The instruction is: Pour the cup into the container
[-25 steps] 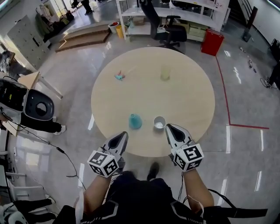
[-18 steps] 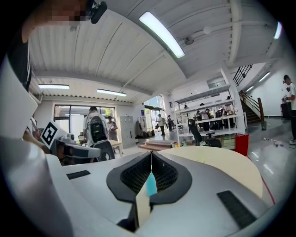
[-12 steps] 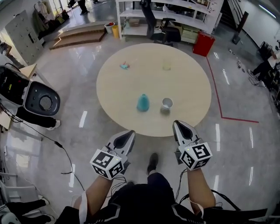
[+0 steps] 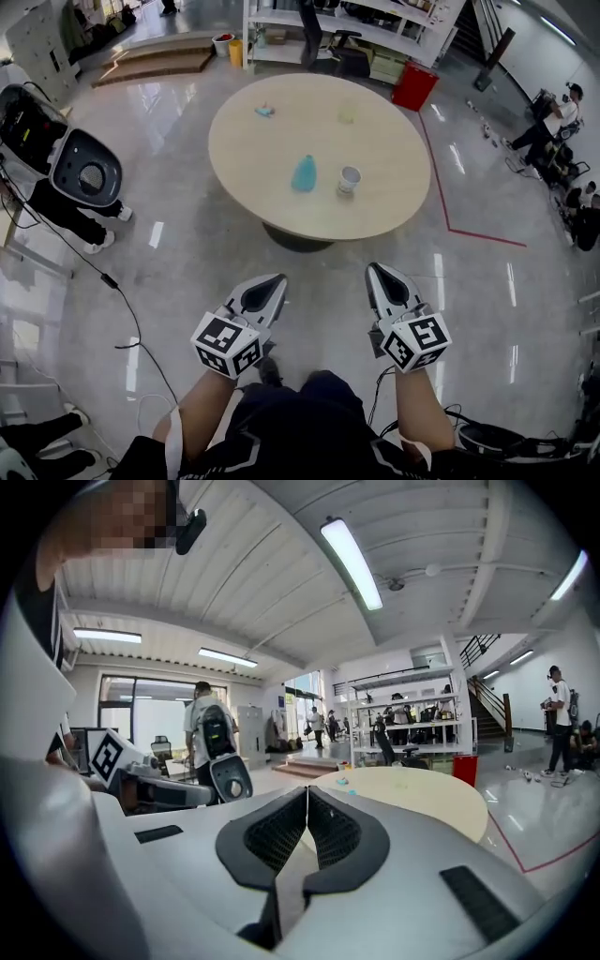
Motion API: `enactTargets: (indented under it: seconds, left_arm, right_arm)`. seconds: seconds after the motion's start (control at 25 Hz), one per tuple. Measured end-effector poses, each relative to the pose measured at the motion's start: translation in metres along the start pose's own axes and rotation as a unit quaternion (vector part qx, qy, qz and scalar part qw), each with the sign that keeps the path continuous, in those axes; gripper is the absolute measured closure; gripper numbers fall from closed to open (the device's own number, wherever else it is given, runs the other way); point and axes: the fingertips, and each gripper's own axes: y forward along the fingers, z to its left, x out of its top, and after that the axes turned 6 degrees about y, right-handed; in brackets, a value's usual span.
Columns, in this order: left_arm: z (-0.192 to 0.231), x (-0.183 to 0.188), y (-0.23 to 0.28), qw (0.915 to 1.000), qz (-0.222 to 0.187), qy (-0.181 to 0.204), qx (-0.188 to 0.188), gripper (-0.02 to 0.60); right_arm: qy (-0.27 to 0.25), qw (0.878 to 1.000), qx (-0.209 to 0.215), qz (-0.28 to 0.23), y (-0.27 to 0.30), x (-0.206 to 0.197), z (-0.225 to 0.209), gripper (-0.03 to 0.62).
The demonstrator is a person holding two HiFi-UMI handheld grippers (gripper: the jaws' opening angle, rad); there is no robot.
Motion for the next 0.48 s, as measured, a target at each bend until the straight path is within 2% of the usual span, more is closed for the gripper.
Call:
enactTargets:
  seconds: [0.28,0.48]
  left_arm:
    - [-0.06,-0.005,-0.029,0.9992,-0.015,0.037,0.009,0.581]
    - [-0.144,-0.03,-0.048,0.9974,-0.007,0.061,0.039,0.581]
  right_arm:
    - [0.001,1.0,0.013,-0.012,-0.072,-0.013,0.006,0.586]
    - [0.022,1.0,0.01,-0.016,-0.165,-0.027,-0.005,0.586]
